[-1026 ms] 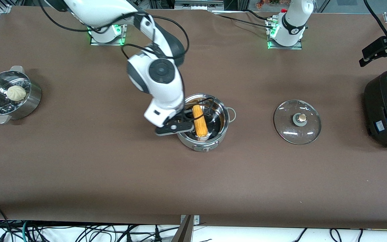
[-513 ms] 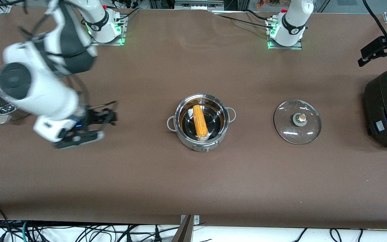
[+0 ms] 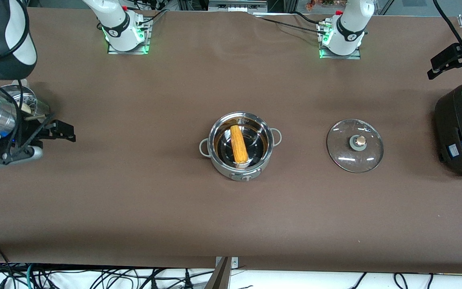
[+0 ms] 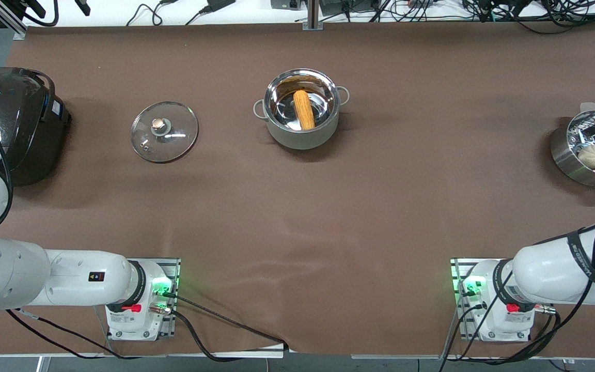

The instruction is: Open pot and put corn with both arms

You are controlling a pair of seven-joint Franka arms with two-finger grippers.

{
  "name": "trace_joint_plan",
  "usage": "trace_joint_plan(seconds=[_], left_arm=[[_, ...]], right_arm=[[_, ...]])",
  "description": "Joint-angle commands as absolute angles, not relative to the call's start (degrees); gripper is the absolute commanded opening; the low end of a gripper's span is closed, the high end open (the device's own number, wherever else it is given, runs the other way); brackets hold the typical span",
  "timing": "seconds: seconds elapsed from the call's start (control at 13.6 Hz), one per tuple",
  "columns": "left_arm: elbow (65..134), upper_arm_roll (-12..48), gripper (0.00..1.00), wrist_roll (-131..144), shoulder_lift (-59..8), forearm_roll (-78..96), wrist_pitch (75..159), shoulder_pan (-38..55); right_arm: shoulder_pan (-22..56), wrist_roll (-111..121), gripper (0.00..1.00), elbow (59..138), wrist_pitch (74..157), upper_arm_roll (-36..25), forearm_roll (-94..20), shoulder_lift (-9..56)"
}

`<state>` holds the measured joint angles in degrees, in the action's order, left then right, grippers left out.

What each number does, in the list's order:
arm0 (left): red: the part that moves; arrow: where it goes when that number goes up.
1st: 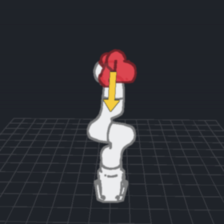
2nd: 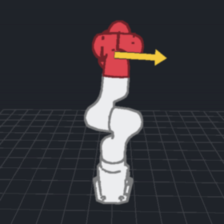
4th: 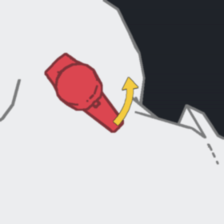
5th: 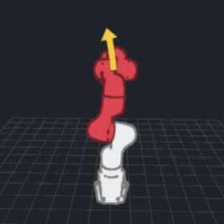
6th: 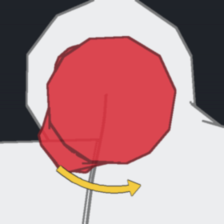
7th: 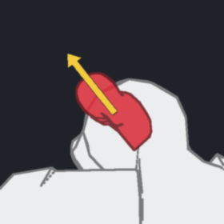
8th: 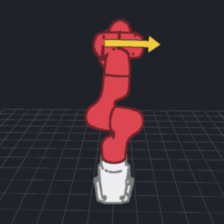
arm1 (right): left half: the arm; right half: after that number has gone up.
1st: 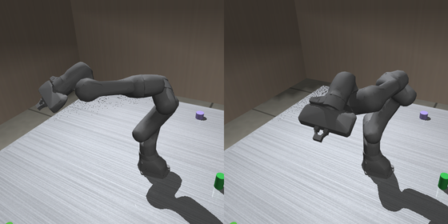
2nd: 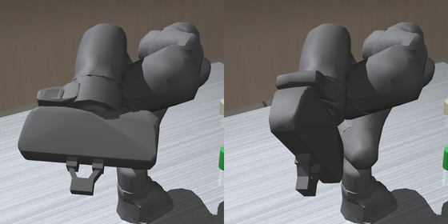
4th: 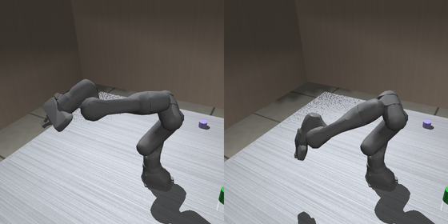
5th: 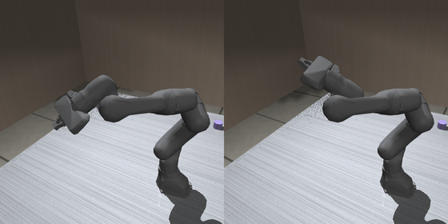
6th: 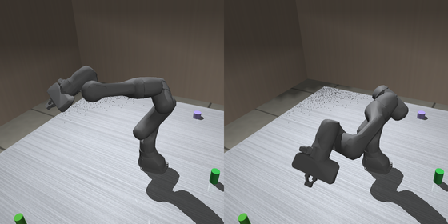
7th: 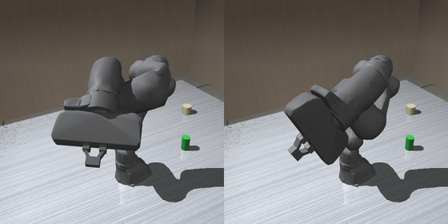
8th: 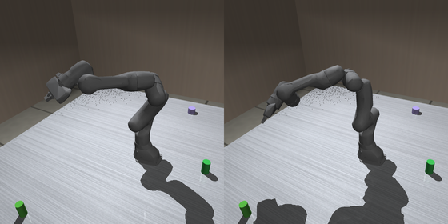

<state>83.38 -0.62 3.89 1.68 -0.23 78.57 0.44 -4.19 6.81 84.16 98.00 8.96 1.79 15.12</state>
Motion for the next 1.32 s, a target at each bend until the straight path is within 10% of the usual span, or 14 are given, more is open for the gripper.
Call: trace_joint_plan(seconds=[0.0, 1.25], left_arm=[[81.39, -0.70, 1.00, 4.22, 0.79, 0.62, 77.26, 0.35], [81.56, -0.70, 1.00, 4.22, 0.79, 0.70, 77.26, 0.18]], right_arm=[[-3.78, 6.59, 1.00, 101.40, 105.98, 6.42, 0.53, 3.63], [-1.94, 3.43, 1.00, 99.15, 90.71, 0.79, 0.44, -2.91]])
